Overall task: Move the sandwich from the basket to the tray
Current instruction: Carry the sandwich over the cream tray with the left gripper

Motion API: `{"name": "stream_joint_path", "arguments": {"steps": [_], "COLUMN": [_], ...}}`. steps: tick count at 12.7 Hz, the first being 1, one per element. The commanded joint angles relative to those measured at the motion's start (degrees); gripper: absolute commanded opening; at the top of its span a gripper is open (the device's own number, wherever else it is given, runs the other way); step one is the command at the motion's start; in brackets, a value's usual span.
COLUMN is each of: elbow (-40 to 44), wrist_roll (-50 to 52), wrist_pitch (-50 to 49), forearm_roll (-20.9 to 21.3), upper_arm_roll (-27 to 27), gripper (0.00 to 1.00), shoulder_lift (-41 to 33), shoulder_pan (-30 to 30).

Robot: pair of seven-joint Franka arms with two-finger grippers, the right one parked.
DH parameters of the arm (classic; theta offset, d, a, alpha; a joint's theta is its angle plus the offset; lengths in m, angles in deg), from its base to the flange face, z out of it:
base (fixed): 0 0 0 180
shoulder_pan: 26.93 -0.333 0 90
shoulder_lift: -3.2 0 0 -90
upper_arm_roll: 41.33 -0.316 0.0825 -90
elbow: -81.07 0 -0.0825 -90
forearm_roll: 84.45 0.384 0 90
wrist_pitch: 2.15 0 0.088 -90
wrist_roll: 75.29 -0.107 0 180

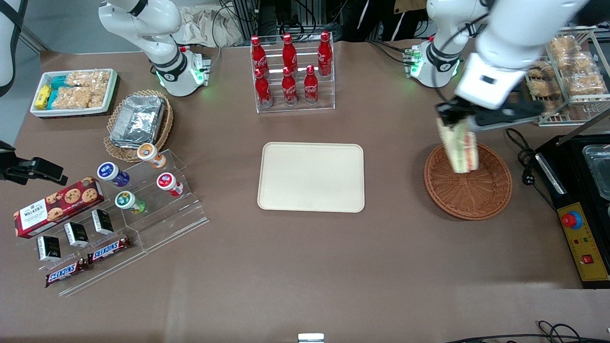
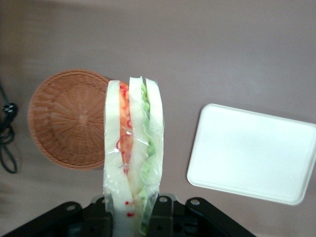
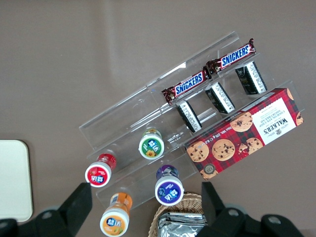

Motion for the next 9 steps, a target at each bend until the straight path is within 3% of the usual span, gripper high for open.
{"name": "stream_joint_path", "arguments": {"steps": [1, 4, 9], "elbow": [2.3, -2.9, -19.6], "wrist_roll": [0.5, 1.1, 2.6], "wrist_pitch": [3.7, 10.5, 35.6], "forearm_roll": [-0.8, -0.9, 0.4], "upper_arm_roll": [3.7, 6.7, 7.4], "gripper": [0.00, 0.00, 0.00], "shoulder_lift": [5.1, 8.8, 14.4], "shoulder_pan": [1.0, 2.1, 5.1]}}
